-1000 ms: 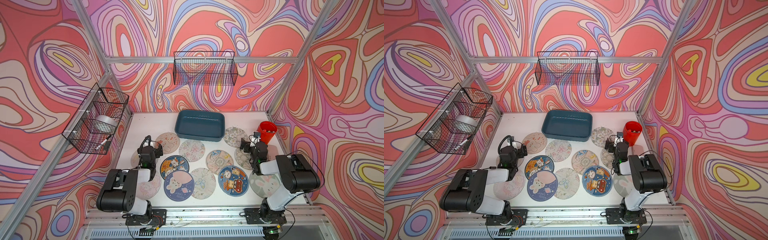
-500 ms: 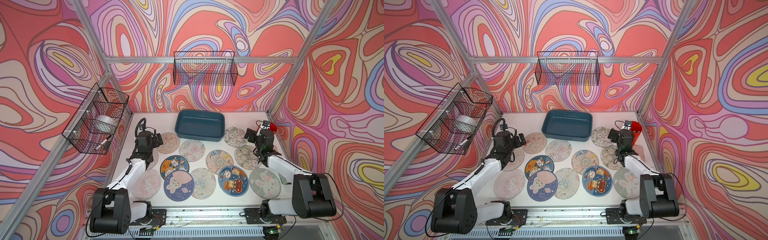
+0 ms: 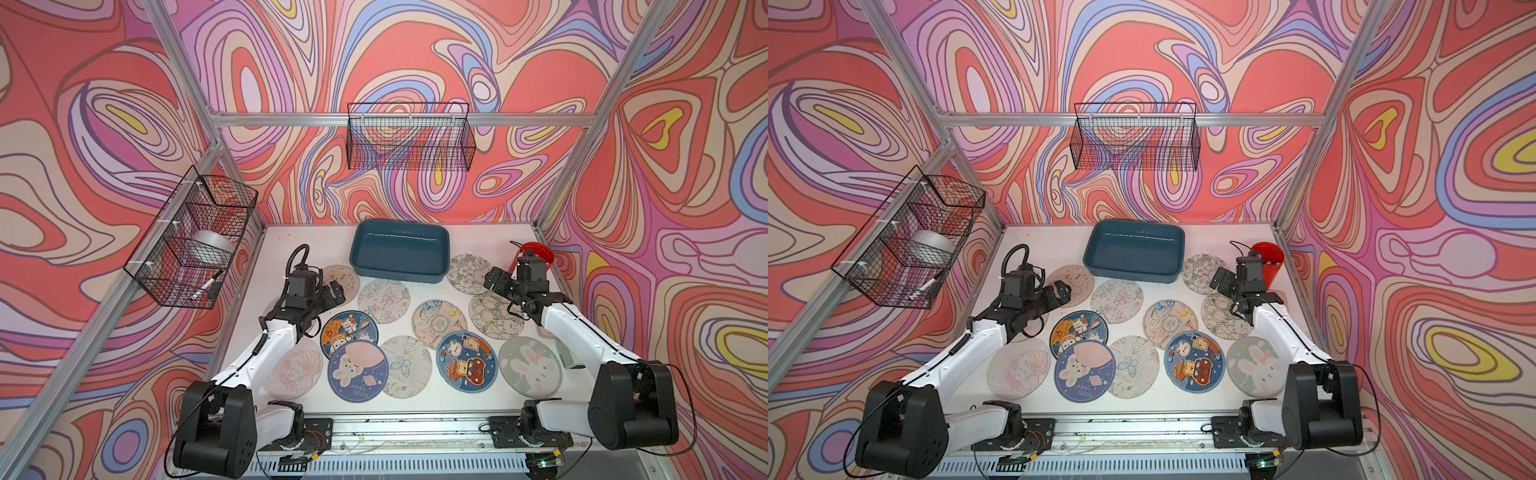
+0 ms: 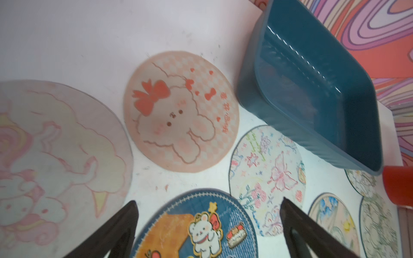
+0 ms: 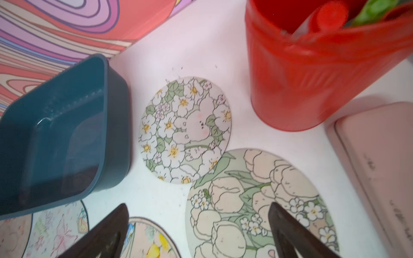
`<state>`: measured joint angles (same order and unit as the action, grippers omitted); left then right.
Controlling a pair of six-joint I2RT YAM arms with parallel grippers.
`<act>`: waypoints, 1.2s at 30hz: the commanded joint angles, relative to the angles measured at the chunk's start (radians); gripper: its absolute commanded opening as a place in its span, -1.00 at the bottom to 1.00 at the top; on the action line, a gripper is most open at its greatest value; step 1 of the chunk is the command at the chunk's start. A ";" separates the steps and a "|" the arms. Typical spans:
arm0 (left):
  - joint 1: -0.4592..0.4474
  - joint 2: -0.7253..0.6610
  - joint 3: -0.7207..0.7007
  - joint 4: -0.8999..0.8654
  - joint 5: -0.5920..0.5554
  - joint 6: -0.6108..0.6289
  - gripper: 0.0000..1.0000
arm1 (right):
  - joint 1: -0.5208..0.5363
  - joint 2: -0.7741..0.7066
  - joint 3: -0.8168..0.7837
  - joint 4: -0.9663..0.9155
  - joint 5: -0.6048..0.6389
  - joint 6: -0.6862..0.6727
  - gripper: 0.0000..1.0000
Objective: Put the coasters into the storage box
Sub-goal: Pick up the coaster from the center of the board.
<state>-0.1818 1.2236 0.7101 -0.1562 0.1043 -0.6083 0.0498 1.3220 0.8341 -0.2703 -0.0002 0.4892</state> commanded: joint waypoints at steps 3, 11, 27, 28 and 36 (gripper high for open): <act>-0.076 -0.006 -0.004 -0.059 0.051 -0.102 1.00 | 0.071 -0.006 0.036 -0.073 -0.059 0.047 0.97; -0.168 0.049 -0.016 0.037 0.106 -0.188 1.00 | 0.242 0.092 0.077 -0.053 -0.058 0.095 0.96; -0.257 0.228 -0.002 0.266 0.122 -0.263 0.99 | 0.503 0.379 0.216 0.119 -0.104 0.190 0.88; -0.258 0.239 0.000 0.280 0.124 -0.265 0.98 | 0.512 0.398 0.229 0.123 -0.107 0.192 0.87; -0.266 0.326 0.014 0.350 0.115 -0.273 0.98 | 0.543 0.522 0.303 0.149 -0.116 0.207 0.84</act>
<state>-0.4408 1.5230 0.7010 0.1448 0.2253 -0.8616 0.5888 1.8126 1.1103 -0.1417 -0.1127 0.6827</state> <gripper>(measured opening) 0.992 0.922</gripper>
